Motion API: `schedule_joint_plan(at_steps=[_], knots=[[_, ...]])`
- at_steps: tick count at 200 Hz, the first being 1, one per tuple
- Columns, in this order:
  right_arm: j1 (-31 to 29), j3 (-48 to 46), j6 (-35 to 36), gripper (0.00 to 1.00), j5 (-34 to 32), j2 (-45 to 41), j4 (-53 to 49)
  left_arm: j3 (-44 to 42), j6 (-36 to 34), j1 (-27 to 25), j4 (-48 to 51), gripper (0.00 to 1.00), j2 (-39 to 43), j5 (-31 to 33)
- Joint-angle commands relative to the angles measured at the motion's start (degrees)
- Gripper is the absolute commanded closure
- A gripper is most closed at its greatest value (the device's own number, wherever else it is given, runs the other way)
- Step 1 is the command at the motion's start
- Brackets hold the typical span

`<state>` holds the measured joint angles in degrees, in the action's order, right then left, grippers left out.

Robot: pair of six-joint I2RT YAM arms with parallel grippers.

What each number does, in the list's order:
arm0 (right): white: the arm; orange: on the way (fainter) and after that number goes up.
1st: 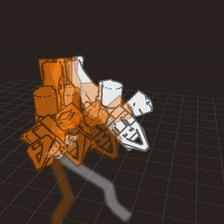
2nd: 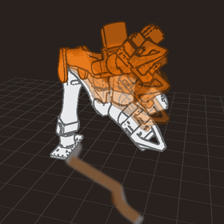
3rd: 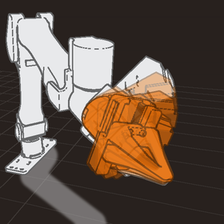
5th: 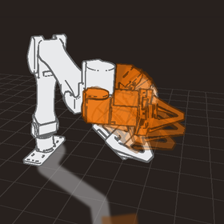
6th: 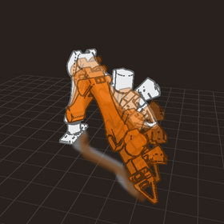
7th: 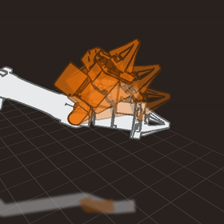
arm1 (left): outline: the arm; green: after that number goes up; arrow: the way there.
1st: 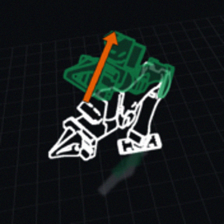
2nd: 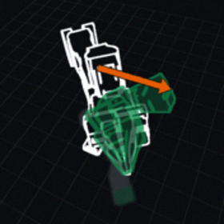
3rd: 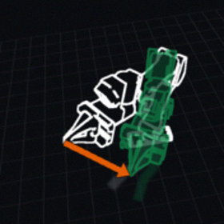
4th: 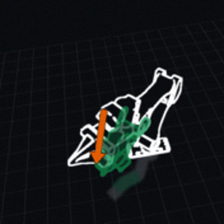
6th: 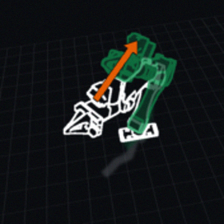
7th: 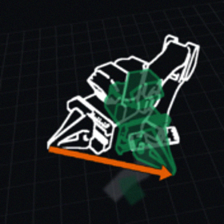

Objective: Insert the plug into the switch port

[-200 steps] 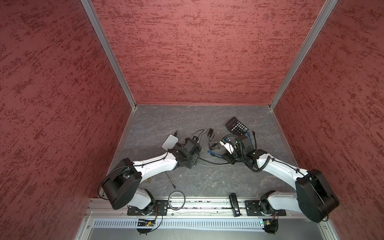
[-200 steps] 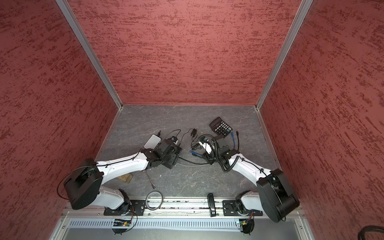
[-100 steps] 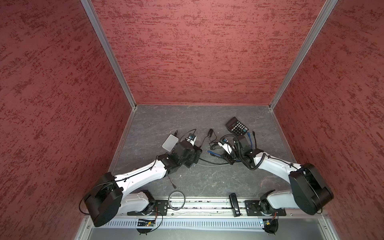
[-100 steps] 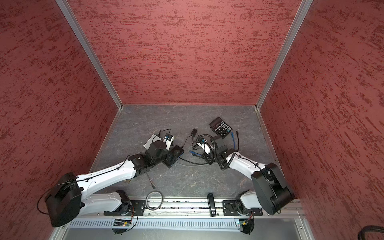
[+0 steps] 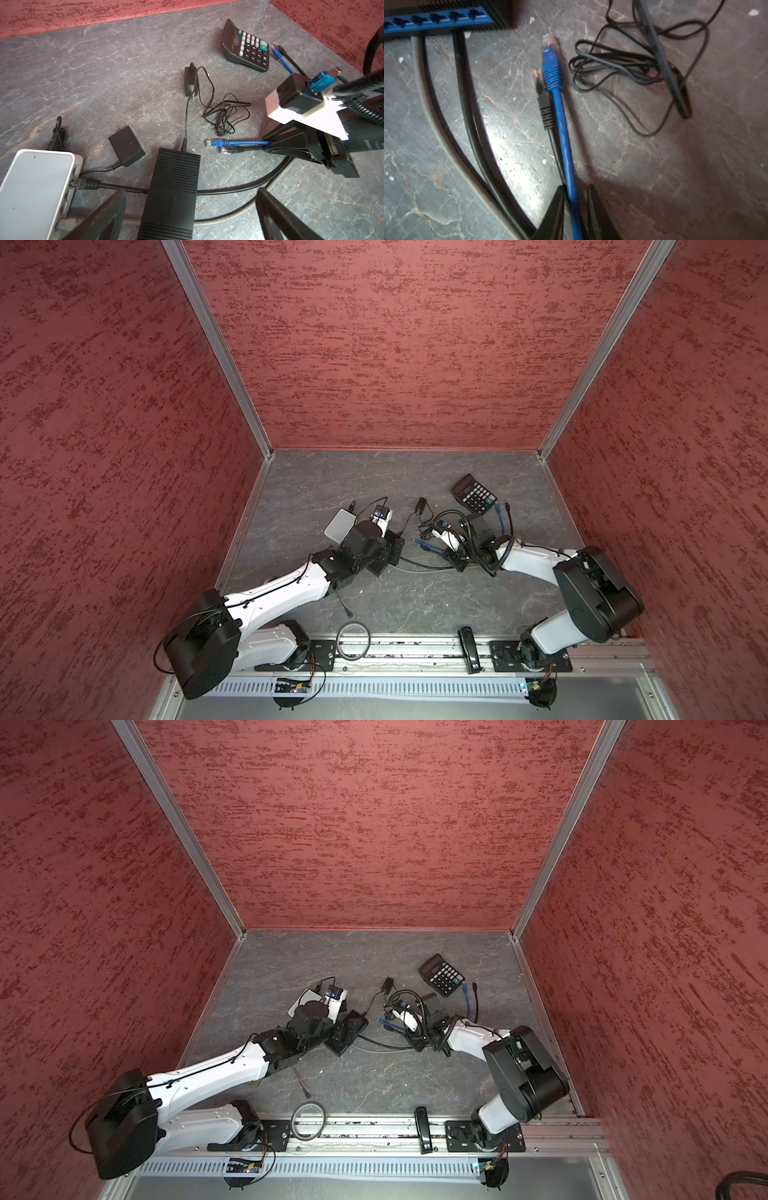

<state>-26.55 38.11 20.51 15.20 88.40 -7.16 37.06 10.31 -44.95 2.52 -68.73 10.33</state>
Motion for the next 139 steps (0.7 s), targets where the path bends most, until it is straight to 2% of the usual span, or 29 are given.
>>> schedule_joint_plan(at_steps=[1, 37, 51, 97, 139], knots=[[-0.2, 1.4, 1.2, 0.81, -0.4, -1.3, 1.6, 0.1, 0.7, 0.4, -0.5, 0.03, -1.1, -0.9], [-0.2, 1.1, 1.5, 0.83, 0.3, -3.1, 1.8, 0.3, -0.7, 0.6, -1.4, 0.02, -2.3, -1.0], [-0.1, 1.2, 1.7, 0.88, 0.5, -3.2, 1.8, 0.2, -1.4, 0.6, -1.9, 0.02, -2.5, -0.9], [-0.2, 1.4, 2.3, 0.95, 1.1, -3.7, 1.3, -1.5, -4.2, 0.5, -4.5, 0.0, -1.3, -0.2], [-0.2, 0.2, 4.9, 0.98, 6.1, -9.4, 0.3, -3.5, -13.2, 0.4, -7.8, 0.0, 0.4, -0.4]])
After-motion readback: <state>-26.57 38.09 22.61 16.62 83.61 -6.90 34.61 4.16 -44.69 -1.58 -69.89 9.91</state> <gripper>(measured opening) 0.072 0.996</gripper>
